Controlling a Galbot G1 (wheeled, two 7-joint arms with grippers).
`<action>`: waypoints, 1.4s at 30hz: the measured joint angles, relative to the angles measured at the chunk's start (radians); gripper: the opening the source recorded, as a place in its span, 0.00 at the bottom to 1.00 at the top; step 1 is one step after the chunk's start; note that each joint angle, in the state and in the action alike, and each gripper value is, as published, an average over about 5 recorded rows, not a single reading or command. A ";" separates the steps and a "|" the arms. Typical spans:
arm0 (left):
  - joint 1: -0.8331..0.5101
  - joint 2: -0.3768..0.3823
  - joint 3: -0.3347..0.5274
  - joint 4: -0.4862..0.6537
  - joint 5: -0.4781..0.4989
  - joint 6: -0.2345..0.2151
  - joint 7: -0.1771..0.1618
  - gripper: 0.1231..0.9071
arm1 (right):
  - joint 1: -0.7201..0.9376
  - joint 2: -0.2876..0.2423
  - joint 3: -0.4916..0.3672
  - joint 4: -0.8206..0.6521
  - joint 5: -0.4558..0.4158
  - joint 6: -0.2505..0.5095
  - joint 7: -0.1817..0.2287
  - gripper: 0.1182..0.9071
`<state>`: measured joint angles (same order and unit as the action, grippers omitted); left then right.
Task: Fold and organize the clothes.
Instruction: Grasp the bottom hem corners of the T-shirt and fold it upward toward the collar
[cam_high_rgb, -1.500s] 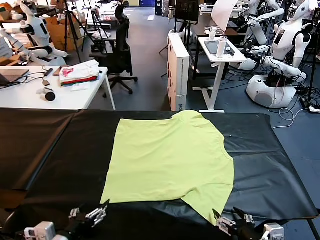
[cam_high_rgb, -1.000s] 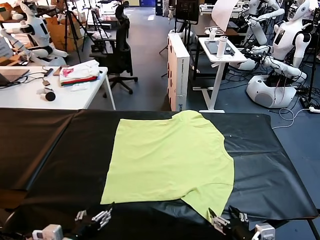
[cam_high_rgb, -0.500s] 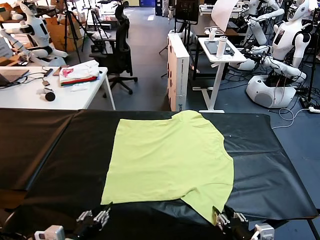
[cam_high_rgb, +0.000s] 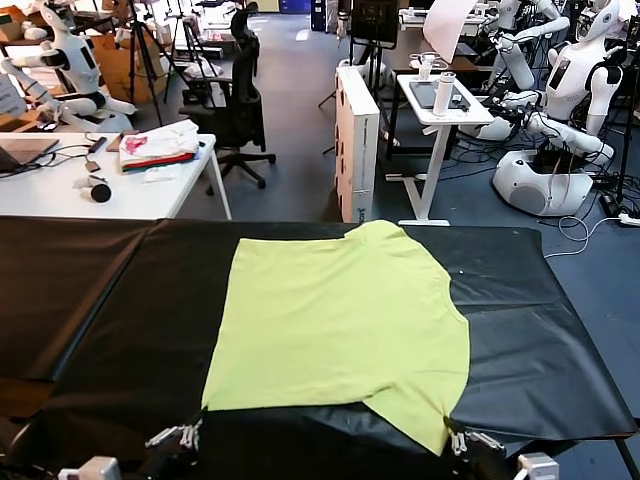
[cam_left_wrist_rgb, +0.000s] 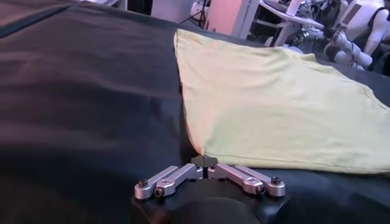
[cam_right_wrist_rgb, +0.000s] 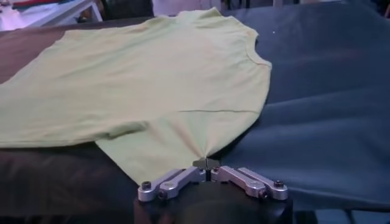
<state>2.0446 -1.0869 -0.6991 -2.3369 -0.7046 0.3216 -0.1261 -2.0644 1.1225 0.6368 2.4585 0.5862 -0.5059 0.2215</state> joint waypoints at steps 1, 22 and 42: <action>0.006 0.001 -0.006 -0.003 0.000 -0.003 -0.001 0.03 | 0.000 0.000 0.000 0.001 0.000 0.000 0.001 0.03; -0.113 -0.032 -0.019 0.056 -0.031 -0.143 0.056 0.03 | 0.290 -0.019 -0.003 -0.080 0.075 0.032 -0.056 0.03; -0.458 -0.051 0.095 0.252 -0.017 -0.122 0.058 0.03 | 0.745 -0.014 -0.168 -0.455 0.108 0.079 -0.054 0.03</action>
<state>1.5870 -1.1375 -0.6046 -2.0845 -0.7213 0.1992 -0.0685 -1.3191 1.1084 0.4690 2.0036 0.6940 -0.4266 0.1677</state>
